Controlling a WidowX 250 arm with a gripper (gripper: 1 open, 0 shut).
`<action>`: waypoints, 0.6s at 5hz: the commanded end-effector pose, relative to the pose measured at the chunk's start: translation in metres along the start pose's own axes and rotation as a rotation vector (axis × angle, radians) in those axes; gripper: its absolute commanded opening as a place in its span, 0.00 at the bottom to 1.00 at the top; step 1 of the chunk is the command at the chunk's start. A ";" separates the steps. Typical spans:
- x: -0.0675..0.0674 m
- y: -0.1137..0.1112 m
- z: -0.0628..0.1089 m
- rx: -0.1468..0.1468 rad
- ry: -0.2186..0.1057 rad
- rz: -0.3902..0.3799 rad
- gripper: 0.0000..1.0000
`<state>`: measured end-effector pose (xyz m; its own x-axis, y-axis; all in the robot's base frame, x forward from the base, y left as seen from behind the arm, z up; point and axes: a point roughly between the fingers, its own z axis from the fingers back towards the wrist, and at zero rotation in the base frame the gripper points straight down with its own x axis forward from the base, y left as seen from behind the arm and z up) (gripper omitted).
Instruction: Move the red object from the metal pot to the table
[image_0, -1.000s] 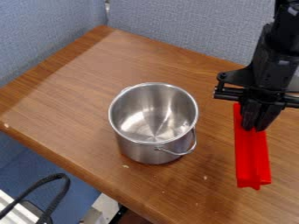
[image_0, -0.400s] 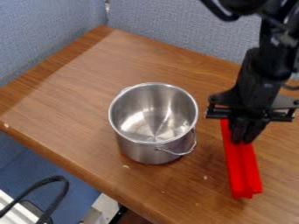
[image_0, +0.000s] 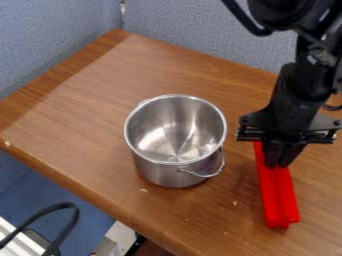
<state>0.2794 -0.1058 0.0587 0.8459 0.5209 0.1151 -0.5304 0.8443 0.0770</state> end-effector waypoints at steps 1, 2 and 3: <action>0.008 -0.003 0.002 -0.021 -0.038 -0.022 0.00; 0.012 -0.004 -0.001 -0.017 -0.046 -0.044 0.00; 0.015 -0.005 -0.003 -0.013 -0.053 -0.065 0.00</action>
<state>0.2876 -0.1049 0.0495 0.8757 0.4634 0.1355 -0.4767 0.8744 0.0903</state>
